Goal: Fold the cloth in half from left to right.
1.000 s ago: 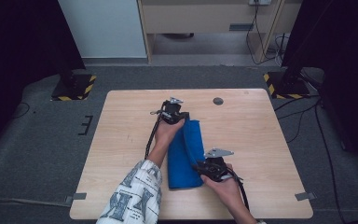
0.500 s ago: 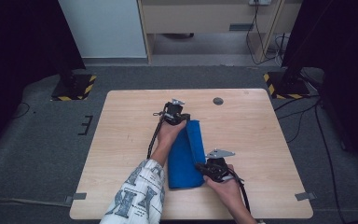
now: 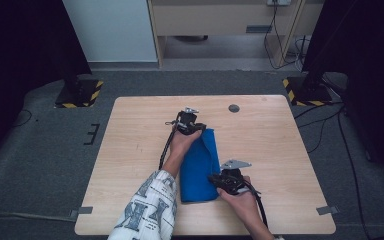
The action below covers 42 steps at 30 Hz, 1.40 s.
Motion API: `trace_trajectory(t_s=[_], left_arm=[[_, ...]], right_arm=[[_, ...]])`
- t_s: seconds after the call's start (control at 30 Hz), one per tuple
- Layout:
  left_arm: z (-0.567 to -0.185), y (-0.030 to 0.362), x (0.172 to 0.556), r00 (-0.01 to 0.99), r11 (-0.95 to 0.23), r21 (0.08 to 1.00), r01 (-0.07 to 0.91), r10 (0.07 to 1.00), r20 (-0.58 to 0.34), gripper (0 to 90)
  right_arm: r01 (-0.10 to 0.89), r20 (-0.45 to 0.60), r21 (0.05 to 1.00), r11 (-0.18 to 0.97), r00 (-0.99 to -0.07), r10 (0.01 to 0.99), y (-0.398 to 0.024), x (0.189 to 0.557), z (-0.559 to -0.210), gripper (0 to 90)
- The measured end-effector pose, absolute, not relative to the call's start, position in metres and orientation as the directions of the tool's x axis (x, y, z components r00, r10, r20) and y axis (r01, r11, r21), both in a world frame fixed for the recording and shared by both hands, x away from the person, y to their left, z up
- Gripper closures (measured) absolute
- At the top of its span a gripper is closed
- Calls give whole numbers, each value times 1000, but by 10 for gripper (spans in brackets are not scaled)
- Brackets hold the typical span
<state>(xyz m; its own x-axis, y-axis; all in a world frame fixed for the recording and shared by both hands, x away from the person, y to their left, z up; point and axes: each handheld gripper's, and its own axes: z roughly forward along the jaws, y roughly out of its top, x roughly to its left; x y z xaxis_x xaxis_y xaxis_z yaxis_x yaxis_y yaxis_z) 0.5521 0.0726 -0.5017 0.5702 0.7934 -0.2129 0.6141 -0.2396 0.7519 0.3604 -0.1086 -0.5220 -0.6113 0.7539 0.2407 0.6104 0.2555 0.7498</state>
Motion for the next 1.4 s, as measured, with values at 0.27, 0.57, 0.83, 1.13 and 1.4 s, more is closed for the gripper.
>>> trace_trajectory(t_s=[0.27, 0.57, 0.83, 1.13, 1.4], left_arm=[[-502, 72, 552, 573, -215, 767, 605, 787, -230, 460], [-495, 74, 548, 590, -216, 770, 600, 770, -243, 290], [-490, 76, 539, 610, -240, 778, 580, 761, -220, 246], [-483, 81, 528, 626, -267, 779, 567, 755, -196, 196], [-475, 92, 511, 619, -289, 777, 559, 770, -159, 154]], right_arm=[[620, 234, 743, 252, -593, 771, -108, 362, -523, 567], [625, 209, 738, 255, -571, 794, -107, 363, -526, 416], [613, 186, 748, 253, -560, 807, -108, 362, -525, 298], [609, 179, 752, 253, -558, 810, -106, 363, -521, 230], [591, 141, 762, 266, -552, 822, -111, 368, -513, 189]])
